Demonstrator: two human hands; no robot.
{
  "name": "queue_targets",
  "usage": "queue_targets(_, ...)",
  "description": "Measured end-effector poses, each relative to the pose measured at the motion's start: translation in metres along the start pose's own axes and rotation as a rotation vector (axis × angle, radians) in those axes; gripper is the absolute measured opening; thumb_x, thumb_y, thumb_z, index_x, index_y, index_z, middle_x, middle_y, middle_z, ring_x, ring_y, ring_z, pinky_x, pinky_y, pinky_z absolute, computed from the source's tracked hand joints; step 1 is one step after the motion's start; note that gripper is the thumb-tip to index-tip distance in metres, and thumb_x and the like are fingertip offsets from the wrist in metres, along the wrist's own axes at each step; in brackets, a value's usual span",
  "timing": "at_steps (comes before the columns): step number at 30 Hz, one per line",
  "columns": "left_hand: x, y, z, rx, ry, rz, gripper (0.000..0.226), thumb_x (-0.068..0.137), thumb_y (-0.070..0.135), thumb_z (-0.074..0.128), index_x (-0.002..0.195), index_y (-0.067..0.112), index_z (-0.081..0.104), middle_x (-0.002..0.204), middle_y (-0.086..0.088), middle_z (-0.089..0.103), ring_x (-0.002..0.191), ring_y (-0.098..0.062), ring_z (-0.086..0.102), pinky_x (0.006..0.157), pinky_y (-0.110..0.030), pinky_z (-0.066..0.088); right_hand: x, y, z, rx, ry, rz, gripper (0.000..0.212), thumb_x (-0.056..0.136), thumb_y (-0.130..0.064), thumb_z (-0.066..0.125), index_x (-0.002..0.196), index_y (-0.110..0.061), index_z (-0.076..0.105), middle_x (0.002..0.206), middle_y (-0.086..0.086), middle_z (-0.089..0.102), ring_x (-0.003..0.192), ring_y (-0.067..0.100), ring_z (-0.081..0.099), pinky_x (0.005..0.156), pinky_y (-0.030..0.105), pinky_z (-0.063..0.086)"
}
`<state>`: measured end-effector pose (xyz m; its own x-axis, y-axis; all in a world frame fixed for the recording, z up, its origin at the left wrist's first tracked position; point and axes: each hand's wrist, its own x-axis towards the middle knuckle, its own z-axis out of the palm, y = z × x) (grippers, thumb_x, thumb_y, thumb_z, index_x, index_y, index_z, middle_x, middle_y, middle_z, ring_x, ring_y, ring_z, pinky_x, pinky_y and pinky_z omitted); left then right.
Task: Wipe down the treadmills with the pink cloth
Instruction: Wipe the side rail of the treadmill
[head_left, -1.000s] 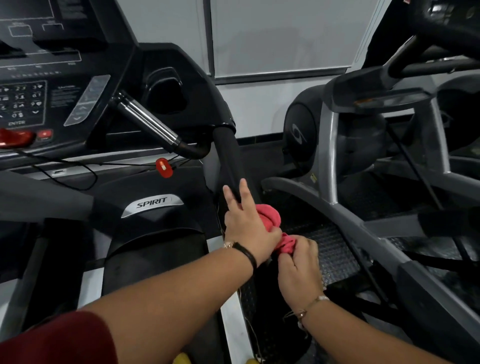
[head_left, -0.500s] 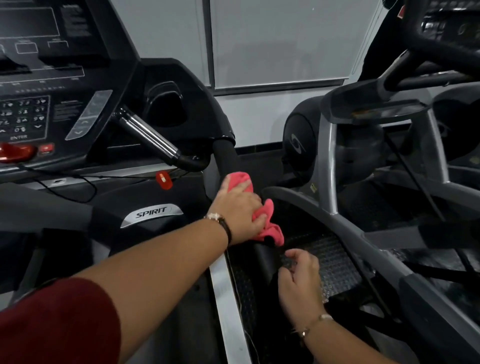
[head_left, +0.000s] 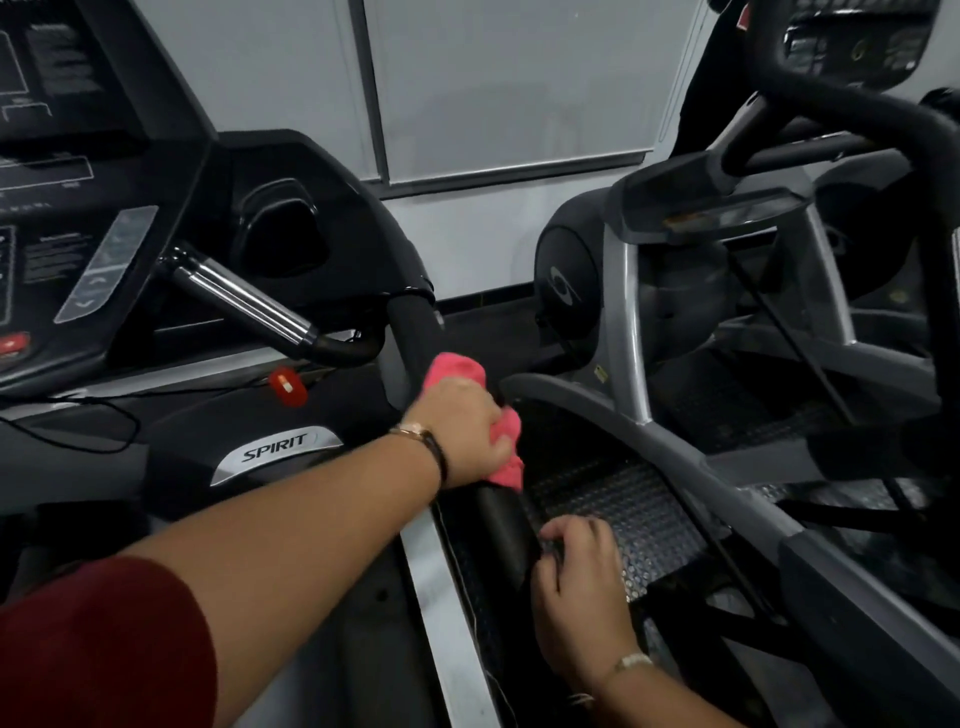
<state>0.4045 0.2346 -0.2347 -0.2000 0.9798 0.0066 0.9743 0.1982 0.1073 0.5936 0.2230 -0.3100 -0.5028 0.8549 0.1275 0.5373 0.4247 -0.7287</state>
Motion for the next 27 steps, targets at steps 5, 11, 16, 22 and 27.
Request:
queue_targets(5, -0.035, 0.046, 0.020, 0.014, 0.011, 0.212, 0.041, 0.081, 0.040, 0.037, 0.061, 0.016, 0.064, 0.064, -0.002, 0.064, 0.073, -0.022, 0.055, 0.091, -0.030, 0.033, -0.004, -0.002, -0.002, 0.064, 0.058, 0.007, 0.027, 0.067, -0.036, 0.033, 0.081, -0.020, 0.048, 0.085, -0.008, 0.039, 0.081, 0.024, 0.047, 0.076, 0.038, 0.040)
queue_targets(11, -0.015, -0.019, 0.023, -0.117, 0.193, 0.090, 0.039, 0.075, 0.049, 0.044, 0.062, 0.018, 0.063, 0.072, 0.001, 0.064, 0.086, -0.023, 0.060, 0.082, -0.033, 0.044, -0.003, 0.001, 0.000, -0.001, 0.061, -0.040, 0.023, 0.069, -0.033, 0.034, 0.081, -0.024, 0.050, 0.087, -0.010, 0.042, 0.082, 0.015, 0.044, 0.076, 0.024, 0.030)
queue_targets(16, -0.007, 0.004, 0.023, -0.146, 0.256, -0.158, 0.036, 0.075, 0.043, 0.047, 0.059, 0.016, 0.064, 0.067, 0.001, 0.064, 0.086, -0.024, 0.059, 0.088, -0.038, 0.044, -0.003, -0.001, 0.000, -0.043, 0.062, -0.026, 0.027, 0.069, -0.031, 0.034, 0.081, -0.019, 0.054, 0.088, -0.005, 0.046, 0.083, 0.018, 0.045, 0.074, 0.022, 0.026)
queue_targets(22, -0.058, 0.005, 0.050, -0.313, 0.320, 0.202, 0.027, 0.076, 0.043, 0.054, 0.076, 0.022, 0.071, 0.089, 0.010, 0.066, 0.105, -0.017, 0.056, 0.102, -0.035, 0.035, -0.006, -0.006, -0.003, -0.015, 0.005, 0.004, 0.012, 0.073, -0.029, 0.035, 0.081, -0.030, 0.044, 0.091, -0.010, 0.042, 0.087, 0.016, 0.042, 0.076, 0.030, 0.035)
queue_targets(27, -0.016, -0.013, 0.031, -0.371, 0.253, -0.247, 0.063, 0.074, 0.049, 0.054, 0.128, 0.017, 0.055, 0.146, -0.008, 0.036, 0.137, -0.027, 0.028, 0.114, -0.036, 0.018, -0.006, -0.005, -0.005, -0.033, 0.023, -0.007, 0.030, 0.072, -0.035, 0.029, 0.084, -0.023, 0.053, 0.092, -0.007, 0.045, 0.087, 0.018, 0.047, 0.079, 0.031, 0.038)
